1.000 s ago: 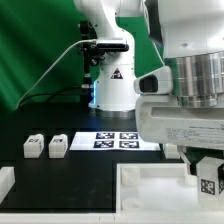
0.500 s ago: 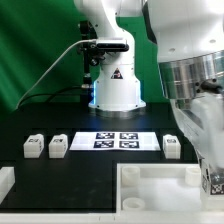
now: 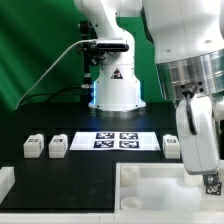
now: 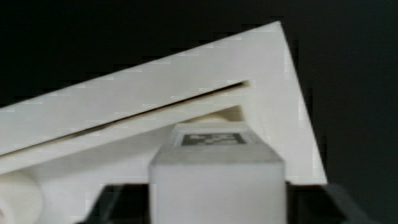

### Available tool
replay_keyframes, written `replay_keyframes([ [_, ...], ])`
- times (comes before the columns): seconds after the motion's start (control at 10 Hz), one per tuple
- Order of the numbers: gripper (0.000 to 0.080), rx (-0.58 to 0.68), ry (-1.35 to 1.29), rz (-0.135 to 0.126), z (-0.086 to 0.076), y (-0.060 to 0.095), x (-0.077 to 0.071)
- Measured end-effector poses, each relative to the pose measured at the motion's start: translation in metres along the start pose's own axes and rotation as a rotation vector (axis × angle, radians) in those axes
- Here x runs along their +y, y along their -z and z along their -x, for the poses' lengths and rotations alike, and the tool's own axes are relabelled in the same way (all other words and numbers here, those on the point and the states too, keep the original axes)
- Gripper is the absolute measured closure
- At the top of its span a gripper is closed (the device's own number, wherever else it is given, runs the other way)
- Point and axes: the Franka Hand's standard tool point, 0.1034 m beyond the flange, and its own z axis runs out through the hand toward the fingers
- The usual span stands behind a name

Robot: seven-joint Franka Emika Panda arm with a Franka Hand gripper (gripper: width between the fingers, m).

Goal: Assemble one leg

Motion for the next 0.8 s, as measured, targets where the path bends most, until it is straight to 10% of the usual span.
replay_keyframes([
  [0.2,0.0192,0.0,0.001,0.001,0.0,0.0,0.0],
  [0.8,0.015,-0.018,0.027,-0.005,0.013,0.017,0.008],
])
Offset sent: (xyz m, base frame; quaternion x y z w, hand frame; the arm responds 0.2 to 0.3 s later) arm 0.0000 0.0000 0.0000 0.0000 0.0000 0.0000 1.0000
